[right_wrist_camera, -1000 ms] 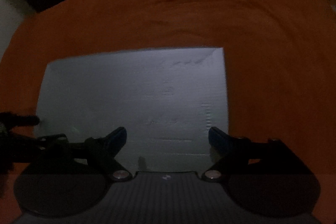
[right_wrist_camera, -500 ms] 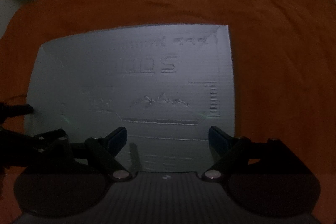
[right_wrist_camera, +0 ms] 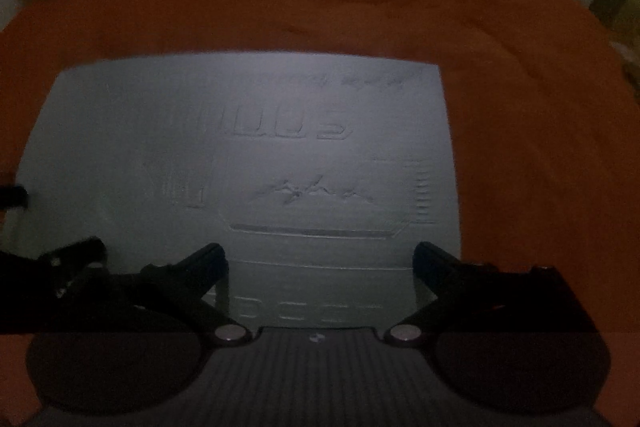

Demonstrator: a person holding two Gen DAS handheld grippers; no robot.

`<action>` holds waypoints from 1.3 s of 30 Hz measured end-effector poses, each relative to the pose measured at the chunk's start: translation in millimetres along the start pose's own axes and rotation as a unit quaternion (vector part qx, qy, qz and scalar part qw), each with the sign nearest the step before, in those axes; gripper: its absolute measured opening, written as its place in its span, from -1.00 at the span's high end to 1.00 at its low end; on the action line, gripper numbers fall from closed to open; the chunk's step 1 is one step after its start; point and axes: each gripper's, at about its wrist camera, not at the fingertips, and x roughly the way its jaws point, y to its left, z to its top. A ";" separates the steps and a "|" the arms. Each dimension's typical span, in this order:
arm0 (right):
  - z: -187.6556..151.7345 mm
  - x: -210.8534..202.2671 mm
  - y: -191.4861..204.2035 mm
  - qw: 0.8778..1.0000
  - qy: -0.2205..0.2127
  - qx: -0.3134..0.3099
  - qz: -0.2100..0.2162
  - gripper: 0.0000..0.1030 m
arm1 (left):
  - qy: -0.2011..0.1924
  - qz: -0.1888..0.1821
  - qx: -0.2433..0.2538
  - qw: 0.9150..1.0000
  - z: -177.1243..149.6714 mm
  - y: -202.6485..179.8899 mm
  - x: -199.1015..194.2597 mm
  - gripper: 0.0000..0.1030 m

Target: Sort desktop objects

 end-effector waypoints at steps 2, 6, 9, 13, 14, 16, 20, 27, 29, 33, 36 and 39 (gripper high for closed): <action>-5.8 -6.1 -8.3 0.999 -0.003 0.034 0.014 -0.98 | -0.001 0.015 -0.008 1.000 -0.1 3.7 -6.8 -1.00; -14.6 -19.5 -20.5 0.996 -0.001 0.078 0.038 -0.98 | -0.009 0.006 -0.060 0.998 2.6 11.9 -28.9 -1.00; -16.4 -38.1 -18.4 0.996 -0.028 0.078 0.042 -0.98 | -0.021 -0.020 -0.083 0.996 4.7 11.1 -43.2 -1.00; -19.2 -68.4 -9.2 0.995 -0.075 0.058 0.040 -0.97 | -0.051 -0.005 -0.075 0.996 -3.6 -2.5 -61.4 -0.99; -20.5 -74.9 -7.4 0.994 -0.084 0.057 0.038 -0.97 | -0.052 0.004 -0.077 0.996 -4.6 -5.0 -63.2 -0.99; -25.0 -85.2 -3.9 0.993 -0.097 0.056 0.041 -0.97 | -0.046 0.017 -0.087 0.995 -5.0 -6.9 -61.8 -1.00; -32.6 -89.4 4.5 0.994 -0.100 0.049 0.026 -0.97 | -0.037 0.033 -0.091 0.995 -11.7 -12.2 -57.2 -0.99; -35.2 -79.3 -2.3 0.996 -0.076 0.046 0.026 -0.97 | -0.027 0.014 -0.075 0.997 -31.0 -4.5 -58.5 -0.99; -38.9 -76.2 -8.6 0.995 -0.065 0.059 0.037 -0.97 | -0.026 0.010 -0.073 0.997 -35.1 -7.7 -61.0 -0.99; -58.2 -75.4 -10.7 0.995 -0.051 0.073 0.052 -0.97 | -0.029 0.007 -0.062 0.998 -42.9 -19.8 -67.9 -0.99; -63.7 -75.3 -16.1 0.994 -0.057 0.085 0.041 -0.97 | -0.039 -0.001 -0.063 0.997 -42.2 -21.7 -70.1 -1.00; -62.7 -76.4 -23.3 0.991 -0.071 0.105 0.036 -0.97 | -0.046 0.005 -0.065 0.997 -40.9 -16.1 -74.4 -0.99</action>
